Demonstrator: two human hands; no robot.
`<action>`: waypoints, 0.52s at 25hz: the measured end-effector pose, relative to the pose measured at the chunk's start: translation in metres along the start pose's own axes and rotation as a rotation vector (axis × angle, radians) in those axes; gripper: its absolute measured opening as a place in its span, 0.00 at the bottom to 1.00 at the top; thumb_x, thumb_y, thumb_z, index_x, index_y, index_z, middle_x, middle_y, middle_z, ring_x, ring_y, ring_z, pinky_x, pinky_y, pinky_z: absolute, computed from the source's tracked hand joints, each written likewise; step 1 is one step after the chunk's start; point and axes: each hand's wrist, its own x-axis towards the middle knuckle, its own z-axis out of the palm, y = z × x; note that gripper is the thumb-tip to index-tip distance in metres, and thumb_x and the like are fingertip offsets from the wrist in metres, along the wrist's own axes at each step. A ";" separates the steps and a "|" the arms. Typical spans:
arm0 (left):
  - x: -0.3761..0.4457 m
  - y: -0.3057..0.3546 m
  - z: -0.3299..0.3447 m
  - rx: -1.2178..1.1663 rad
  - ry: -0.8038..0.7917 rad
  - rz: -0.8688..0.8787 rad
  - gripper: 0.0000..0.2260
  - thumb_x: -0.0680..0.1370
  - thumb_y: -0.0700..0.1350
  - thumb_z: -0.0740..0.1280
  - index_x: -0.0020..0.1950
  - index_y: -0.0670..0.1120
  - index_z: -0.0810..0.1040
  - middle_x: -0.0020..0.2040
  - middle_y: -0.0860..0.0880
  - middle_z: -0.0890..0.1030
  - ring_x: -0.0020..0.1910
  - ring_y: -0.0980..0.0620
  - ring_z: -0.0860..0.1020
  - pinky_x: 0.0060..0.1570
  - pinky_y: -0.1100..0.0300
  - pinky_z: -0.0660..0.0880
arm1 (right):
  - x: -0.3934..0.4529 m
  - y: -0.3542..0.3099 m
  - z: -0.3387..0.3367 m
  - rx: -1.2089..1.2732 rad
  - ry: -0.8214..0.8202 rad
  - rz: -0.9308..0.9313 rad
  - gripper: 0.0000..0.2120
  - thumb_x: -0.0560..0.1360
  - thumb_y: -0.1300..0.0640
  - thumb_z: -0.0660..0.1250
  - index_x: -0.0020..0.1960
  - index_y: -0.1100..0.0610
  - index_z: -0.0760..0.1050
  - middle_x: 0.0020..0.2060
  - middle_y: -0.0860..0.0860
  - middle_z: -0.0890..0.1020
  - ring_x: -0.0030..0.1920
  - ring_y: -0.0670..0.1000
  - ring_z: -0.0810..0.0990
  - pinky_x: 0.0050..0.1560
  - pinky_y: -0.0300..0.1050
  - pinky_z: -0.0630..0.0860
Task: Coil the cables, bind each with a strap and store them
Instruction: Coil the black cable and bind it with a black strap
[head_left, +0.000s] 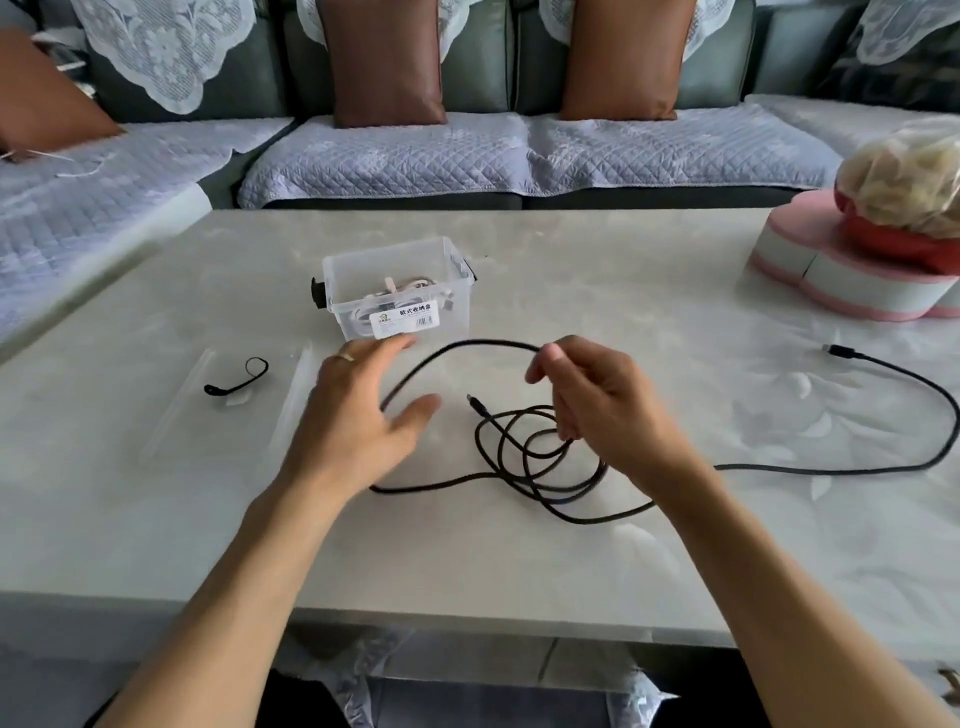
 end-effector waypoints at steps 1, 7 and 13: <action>-0.003 0.009 0.005 -0.030 -0.052 0.122 0.23 0.74 0.52 0.73 0.68 0.51 0.76 0.63 0.52 0.78 0.62 0.55 0.75 0.63 0.61 0.70 | -0.004 -0.001 0.006 -0.039 -0.040 -0.024 0.13 0.82 0.53 0.59 0.43 0.54 0.78 0.24 0.48 0.68 0.26 0.50 0.68 0.29 0.45 0.67; -0.007 0.023 0.009 -0.178 0.139 0.029 0.04 0.78 0.45 0.69 0.47 0.49 0.85 0.34 0.53 0.81 0.36 0.52 0.79 0.40 0.59 0.76 | -0.015 0.000 -0.001 -0.126 -0.170 0.067 0.04 0.77 0.54 0.69 0.45 0.52 0.80 0.30 0.53 0.74 0.32 0.52 0.72 0.35 0.53 0.73; -0.014 0.017 0.017 0.220 -0.051 -0.097 0.15 0.76 0.47 0.69 0.62 0.48 0.78 0.58 0.44 0.78 0.58 0.41 0.76 0.56 0.49 0.74 | -0.015 0.010 -0.003 -0.171 -0.062 0.090 0.06 0.77 0.59 0.68 0.50 0.53 0.83 0.35 0.49 0.84 0.39 0.47 0.83 0.47 0.43 0.79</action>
